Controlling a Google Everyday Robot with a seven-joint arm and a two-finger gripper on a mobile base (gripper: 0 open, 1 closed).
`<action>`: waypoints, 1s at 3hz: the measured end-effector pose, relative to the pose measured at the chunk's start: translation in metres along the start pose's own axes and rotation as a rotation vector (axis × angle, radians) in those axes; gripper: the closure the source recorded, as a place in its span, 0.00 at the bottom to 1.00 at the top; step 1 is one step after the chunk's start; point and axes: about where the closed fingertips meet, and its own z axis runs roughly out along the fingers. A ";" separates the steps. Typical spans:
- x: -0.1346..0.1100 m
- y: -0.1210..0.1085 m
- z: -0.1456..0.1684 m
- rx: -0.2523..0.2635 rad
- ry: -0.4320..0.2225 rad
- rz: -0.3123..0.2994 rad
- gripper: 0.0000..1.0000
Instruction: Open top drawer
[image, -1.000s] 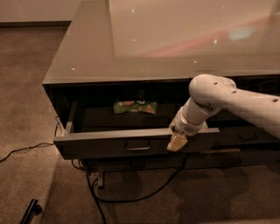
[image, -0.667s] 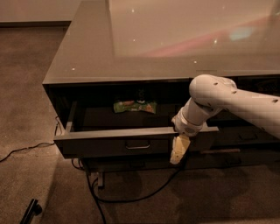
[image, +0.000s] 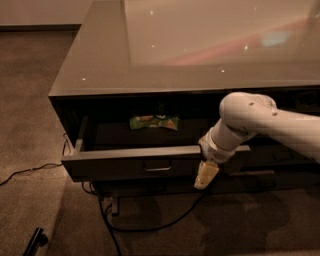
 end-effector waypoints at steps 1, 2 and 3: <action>0.004 0.017 -0.008 0.022 0.011 0.010 0.42; 0.010 0.039 -0.017 0.043 0.025 0.023 0.65; 0.012 0.044 -0.017 0.041 0.033 0.021 0.88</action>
Offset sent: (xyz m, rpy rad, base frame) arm -0.0846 -0.0134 0.0297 -0.0644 -0.0570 -0.0746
